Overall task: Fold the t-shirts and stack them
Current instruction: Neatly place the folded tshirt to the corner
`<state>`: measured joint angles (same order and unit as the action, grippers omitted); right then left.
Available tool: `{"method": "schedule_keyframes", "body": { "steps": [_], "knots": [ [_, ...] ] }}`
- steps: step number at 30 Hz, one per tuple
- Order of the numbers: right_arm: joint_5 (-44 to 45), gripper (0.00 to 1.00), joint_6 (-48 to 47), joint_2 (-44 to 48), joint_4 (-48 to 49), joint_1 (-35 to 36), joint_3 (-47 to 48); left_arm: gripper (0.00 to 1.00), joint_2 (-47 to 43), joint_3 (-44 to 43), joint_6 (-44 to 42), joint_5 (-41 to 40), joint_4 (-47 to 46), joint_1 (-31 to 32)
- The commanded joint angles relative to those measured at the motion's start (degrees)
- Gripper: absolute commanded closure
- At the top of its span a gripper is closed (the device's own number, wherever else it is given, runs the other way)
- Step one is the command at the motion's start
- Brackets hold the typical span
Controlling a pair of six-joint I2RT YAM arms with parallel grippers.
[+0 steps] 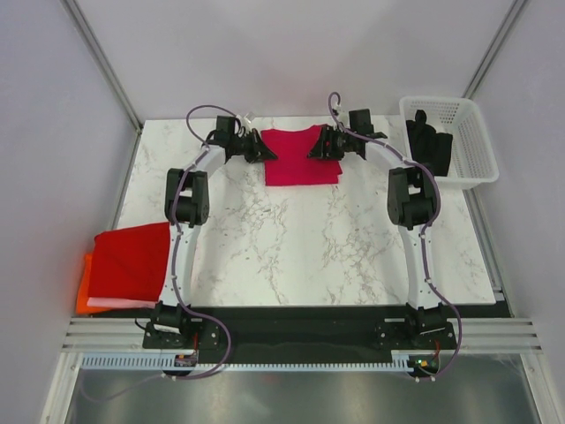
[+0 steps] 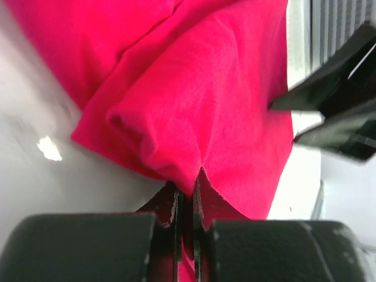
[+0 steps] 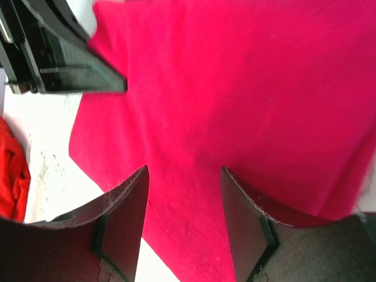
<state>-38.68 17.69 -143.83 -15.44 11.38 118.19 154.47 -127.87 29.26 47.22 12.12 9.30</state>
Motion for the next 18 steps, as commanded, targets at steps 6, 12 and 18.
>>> {"method": "schedule_keyframes", "body": {
  "steps": [6,12,18],
  "knots": [
    [-2.4,0.40,-4.1,11.9,-0.9,-5.5,0.1,0.98,-16.4,18.2,-15.8,9.5,24.5,-2.1],
    [-2.1,0.40,-5.8,15.8,-1.5,-7.5,-3.4,0.98,-27.1,27.6,-29.1,1.2,44.9,-3.9],
    [-2.8,0.40,-7.3,20.2,-1.8,-7.5,-7.5,0.98,-35.8,32.3,-40.5,-7.7,58.0,-4.1]
  ]
}}
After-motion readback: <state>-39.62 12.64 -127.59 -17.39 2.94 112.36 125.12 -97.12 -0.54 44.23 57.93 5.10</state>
